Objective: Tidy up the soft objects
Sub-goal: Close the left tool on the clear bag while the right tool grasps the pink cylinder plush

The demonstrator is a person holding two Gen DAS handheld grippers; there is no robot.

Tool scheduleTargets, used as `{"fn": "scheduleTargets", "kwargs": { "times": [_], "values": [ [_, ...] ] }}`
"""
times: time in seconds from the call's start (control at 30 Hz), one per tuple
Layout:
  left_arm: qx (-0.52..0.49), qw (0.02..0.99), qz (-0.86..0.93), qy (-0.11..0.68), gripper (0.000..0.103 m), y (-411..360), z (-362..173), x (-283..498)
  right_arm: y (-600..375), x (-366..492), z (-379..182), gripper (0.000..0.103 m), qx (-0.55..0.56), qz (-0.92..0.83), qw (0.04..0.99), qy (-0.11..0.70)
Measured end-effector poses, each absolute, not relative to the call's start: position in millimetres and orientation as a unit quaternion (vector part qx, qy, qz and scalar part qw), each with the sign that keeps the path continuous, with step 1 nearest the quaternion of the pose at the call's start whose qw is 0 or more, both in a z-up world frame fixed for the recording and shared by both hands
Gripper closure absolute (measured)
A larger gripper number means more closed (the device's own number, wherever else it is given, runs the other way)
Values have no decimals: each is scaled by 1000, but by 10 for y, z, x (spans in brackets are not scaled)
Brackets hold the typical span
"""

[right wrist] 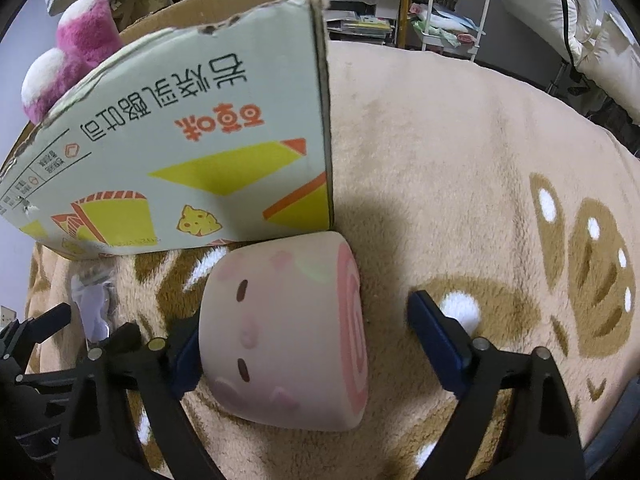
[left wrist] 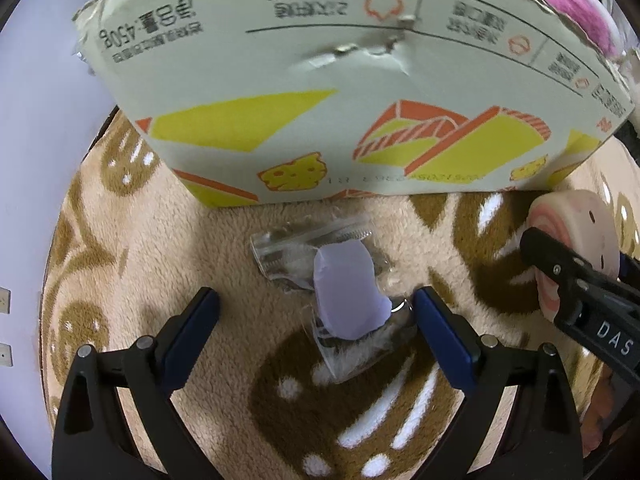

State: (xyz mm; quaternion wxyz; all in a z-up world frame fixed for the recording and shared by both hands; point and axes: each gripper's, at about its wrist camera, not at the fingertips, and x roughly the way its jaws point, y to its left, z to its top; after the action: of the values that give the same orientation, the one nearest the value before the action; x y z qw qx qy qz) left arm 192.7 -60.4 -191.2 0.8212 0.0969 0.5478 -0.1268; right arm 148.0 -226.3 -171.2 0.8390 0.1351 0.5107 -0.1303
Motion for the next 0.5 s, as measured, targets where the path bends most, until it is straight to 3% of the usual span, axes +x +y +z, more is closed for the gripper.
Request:
{"fn": "scheduleTargets", "kwargs": {
  "times": [0.33,0.43,0.5],
  "values": [
    [86,823,-135,545,17,-566,-1898,1817,-2243,1425,-1690,18,140,-128,838,511],
    [76,824,-149,541,24,-535,-1863,1767,-2204,1411,-1690,20,130,-128,836,518],
    [78,823,-161,538,37,-543,-1845,1728,-2174,1401,-1684,21,124,-128,836,519]
  ]
}}
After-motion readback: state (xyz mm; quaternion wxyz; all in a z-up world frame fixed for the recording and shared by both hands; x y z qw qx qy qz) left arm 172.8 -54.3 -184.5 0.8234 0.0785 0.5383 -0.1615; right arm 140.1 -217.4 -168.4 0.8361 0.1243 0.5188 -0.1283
